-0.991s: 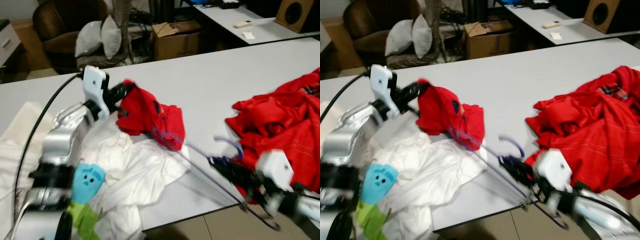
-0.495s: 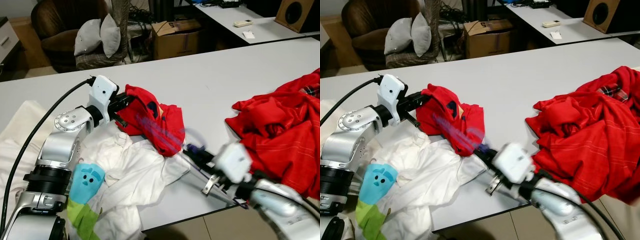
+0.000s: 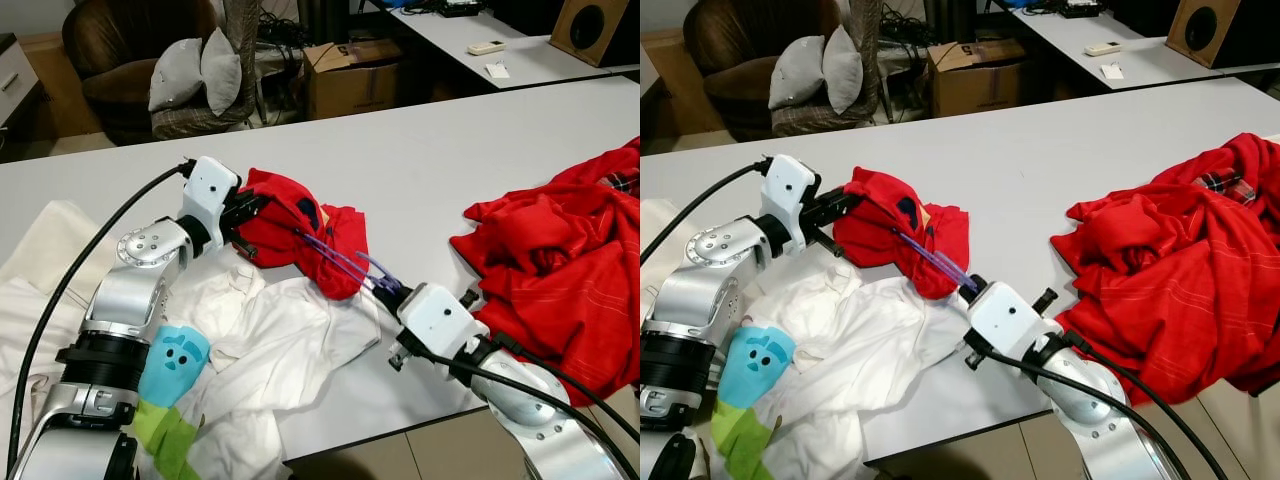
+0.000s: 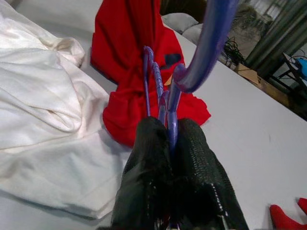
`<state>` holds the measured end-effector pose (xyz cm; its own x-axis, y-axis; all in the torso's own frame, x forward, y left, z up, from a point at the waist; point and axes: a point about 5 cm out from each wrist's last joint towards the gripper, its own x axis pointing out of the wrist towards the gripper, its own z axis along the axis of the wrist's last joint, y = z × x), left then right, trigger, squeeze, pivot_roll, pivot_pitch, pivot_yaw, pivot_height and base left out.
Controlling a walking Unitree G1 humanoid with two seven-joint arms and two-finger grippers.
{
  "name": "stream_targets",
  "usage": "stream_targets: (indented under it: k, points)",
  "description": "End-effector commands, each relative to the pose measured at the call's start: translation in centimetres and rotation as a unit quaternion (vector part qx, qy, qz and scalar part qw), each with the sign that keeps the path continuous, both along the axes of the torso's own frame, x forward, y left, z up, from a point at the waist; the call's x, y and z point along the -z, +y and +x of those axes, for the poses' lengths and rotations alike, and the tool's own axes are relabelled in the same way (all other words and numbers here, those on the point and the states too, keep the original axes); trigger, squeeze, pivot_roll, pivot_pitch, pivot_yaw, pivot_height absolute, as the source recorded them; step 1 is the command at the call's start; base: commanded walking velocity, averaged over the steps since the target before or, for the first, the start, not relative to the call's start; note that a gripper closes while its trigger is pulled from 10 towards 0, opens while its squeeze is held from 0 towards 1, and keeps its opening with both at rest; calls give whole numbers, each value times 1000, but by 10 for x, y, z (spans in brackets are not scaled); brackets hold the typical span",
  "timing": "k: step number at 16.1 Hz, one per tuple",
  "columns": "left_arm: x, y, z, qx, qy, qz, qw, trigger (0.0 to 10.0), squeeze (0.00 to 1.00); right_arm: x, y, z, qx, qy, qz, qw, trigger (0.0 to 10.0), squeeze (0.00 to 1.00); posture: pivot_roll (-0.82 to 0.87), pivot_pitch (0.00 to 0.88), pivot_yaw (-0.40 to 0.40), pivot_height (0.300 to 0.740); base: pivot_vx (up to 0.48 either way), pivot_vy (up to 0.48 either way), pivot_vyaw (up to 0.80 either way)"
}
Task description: Hang hanger
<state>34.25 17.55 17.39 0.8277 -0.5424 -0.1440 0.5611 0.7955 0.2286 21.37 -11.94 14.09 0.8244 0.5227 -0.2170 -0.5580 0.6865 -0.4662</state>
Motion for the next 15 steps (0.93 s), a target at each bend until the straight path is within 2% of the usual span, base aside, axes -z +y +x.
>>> stream_targets:
  k: [1,3,5,7,10,15]
  points:
    - [-6,1,2,-2,-13,6,1000,0,0,2,-1,0,15,8,-11,1000,10000,0,-66,0,74,740,0,0,0]
    - [-9,2,3,-7,-22,3,1000,0,0,1,-2,0,31,16,-7,999,10000,0,-64,0,74,740,0,0,0]
    - [-9,5,4,-21,-25,5,999,0,0,-4,-1,2,33,2,-13,999,10000,0,-62,0,72,740,0,0,0]
    - [-6,11,8,-63,-23,-8,998,0,0,-16,6,3,-3,-49,-42,998,10000,0,-58,0,68,740,0,0,0]
    - [-3,6,12,-69,-12,-32,997,0,0,-23,12,4,-28,-86,-67,994,10000,0,-51,0,66,740,0,0,0]
    - [1,3,15,-71,-7,-30,997,0,0,-27,18,2,-42,-102,-66,992,10000,0,-54,0,78,740,0,0,0]
